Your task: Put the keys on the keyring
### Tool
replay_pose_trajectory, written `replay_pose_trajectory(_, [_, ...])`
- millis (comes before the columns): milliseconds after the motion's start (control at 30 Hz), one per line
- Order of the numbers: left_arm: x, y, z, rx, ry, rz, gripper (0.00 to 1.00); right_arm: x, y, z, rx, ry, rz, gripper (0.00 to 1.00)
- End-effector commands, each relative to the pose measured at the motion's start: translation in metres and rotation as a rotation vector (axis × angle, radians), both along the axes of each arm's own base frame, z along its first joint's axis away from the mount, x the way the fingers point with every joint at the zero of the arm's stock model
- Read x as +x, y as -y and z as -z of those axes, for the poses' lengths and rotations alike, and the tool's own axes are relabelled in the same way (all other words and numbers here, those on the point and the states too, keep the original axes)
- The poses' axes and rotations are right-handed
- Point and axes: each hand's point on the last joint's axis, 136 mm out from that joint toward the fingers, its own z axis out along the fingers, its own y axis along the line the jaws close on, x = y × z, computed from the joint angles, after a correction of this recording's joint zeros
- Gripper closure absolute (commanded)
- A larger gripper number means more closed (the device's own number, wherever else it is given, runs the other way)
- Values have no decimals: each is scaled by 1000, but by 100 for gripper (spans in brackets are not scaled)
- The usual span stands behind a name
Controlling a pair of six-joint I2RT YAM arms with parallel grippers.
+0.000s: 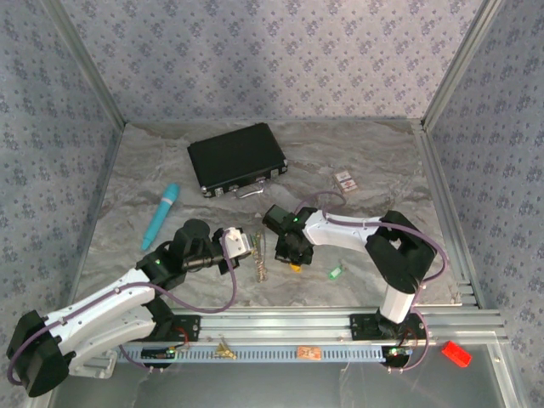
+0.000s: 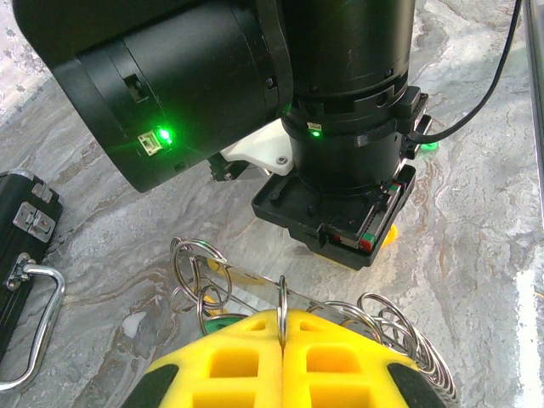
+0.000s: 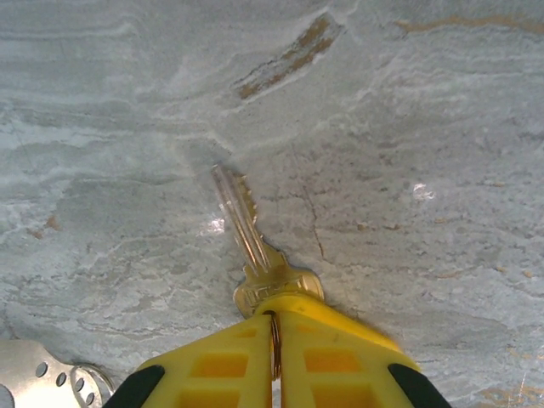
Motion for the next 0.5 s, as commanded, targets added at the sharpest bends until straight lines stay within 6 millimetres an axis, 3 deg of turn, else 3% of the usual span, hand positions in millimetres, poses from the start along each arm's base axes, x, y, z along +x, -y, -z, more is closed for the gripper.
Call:
replay_pose_trajectory(0, [-2, 1, -4, 11, -3, 15, 100, -1, 1, -2, -21, -10, -12, 91])
replay_pose_trajectory(133, [-2, 1, -4, 10, -2, 15, 100, -1, 0, -3, -24, -9, -19, 91])
replay_pose_trajectory(233, [-3, 1, -4, 11, -3, 16, 100, -1, 0, -3, -24, -7, -22, 100])
replay_pose_trajectory(300, [-3, 1, -4, 13, -4, 14, 100, -1, 0, -5, -23, -4, -28, 100])
replay_pose_trajectory(467, [-1, 0, -4, 10, -9, 3, 100, 11, 7, -37, 0, 123, -112, 100])
